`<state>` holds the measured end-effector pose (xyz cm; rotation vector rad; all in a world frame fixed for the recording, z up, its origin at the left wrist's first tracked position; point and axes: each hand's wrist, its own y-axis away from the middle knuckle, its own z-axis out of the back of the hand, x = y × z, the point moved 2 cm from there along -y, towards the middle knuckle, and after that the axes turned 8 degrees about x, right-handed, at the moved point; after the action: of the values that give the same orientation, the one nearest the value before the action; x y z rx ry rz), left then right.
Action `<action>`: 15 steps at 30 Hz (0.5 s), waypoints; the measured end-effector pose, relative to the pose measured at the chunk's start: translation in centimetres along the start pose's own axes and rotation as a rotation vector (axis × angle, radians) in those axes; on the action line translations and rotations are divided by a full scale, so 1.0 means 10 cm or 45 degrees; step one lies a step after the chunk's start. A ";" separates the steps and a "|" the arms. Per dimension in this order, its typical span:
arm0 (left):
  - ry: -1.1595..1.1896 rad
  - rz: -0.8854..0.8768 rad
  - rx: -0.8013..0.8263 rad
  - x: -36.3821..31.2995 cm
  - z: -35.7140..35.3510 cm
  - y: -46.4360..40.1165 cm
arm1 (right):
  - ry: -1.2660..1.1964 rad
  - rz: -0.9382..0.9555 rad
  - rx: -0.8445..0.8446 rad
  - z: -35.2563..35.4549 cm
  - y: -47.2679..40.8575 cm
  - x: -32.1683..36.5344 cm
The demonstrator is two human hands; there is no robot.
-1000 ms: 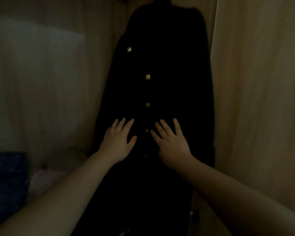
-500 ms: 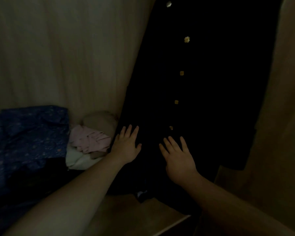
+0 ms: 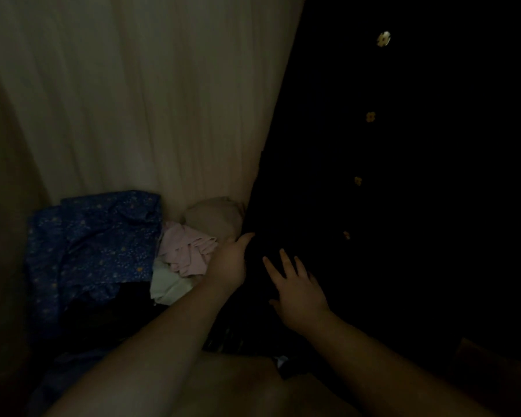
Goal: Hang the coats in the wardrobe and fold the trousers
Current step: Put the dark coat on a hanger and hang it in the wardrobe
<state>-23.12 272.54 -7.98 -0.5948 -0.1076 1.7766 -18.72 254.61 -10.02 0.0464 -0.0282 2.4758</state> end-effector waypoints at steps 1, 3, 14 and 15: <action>0.046 -0.038 0.013 0.02 0.00 -0.07 | -0.013 0.000 0.014 -0.03 -0.09 0.03; 0.091 -0.098 0.038 0.03 0.04 -0.24 | 0.032 -0.019 0.021 -0.07 -0.25 0.04; -0.235 -0.215 0.170 -0.08 0.15 -1.49 | 0.340 -0.350 0.054 0.37 -1.26 -0.59; -0.253 -0.211 0.212 -0.07 0.09 -1.59 | 0.341 -0.374 0.072 0.34 -1.33 -0.66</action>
<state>-9.47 276.84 -1.07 -0.2803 -0.1401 1.6601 -5.23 260.84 -6.78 -0.2399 0.1530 2.1695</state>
